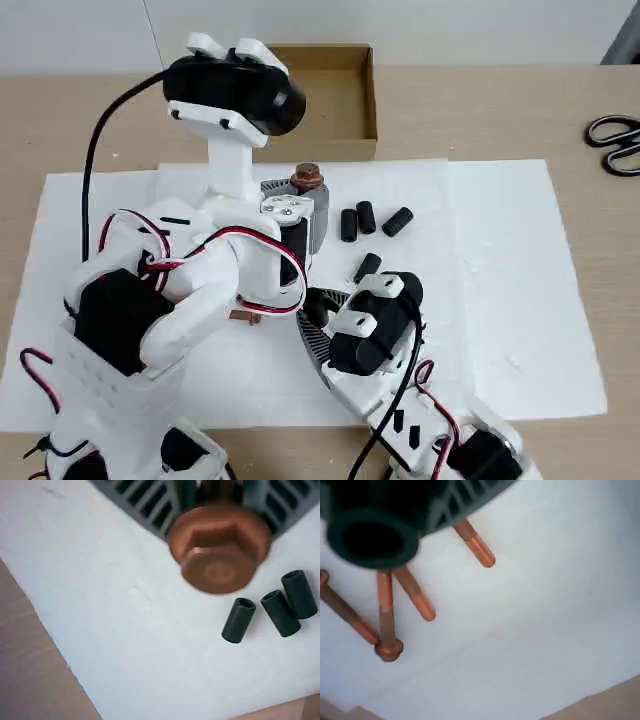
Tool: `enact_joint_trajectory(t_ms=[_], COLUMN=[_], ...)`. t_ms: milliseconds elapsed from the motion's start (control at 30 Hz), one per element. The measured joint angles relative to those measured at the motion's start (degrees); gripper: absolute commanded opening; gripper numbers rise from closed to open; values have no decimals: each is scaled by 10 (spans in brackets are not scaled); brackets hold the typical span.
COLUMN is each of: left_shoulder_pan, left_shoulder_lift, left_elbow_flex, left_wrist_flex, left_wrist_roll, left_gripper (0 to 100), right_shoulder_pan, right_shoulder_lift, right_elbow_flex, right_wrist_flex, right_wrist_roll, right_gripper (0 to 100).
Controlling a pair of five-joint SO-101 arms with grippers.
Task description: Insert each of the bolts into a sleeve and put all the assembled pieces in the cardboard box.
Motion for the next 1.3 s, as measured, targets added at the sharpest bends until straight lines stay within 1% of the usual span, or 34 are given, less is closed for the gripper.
enact_joint_trajectory(t_ms=[100, 167, 300, 400, 467, 633, 733, 833, 1033, 1200, 1300], left_shoulder_pan=[0, 0, 0, 0, 0, 0, 0, 0, 0, 1, 2], left_shoulder_lift=[-31, -75, -183, -278, -354, -533, -600, -629, -637, -637, -636], left_elbow_flex=[3, 12, 84, 178, 251, 461, 567, 625, 680, 710, 717], left_wrist_flex=[-1, -12, -42, -64, -94, -200, -251, -287, -343, -375, -379], left_wrist_roll=[0, 0, -2, -2, -2, -2, -2, -2, -2, -2, -2], left_gripper=[6, 6, 6, 6, 6, 6, 6, 6, 6, 6, 6], right_shoulder_pan=[0, 0, 1, 1, 1, 1, 0, 0, 0, -40, -45], right_shoulder_lift=[0, 0, 0, 0, 0, 0, 0, 0, 0, 0, 0], right_elbow_flex=[0, 2, 2, 2, 2, 18, 20, 20, 20, 25, 26], right_wrist_flex=[0, 0, 0, 0, 0, -1, -1, -1, -1, -1, -1], right_wrist_roll=[0, 0, 0, 0, 0, 0, 0, 0, 0, 0, 0], right_gripper=[2, 2, 2, 2, 2, 2, 2, 2, 2, 3, 3])
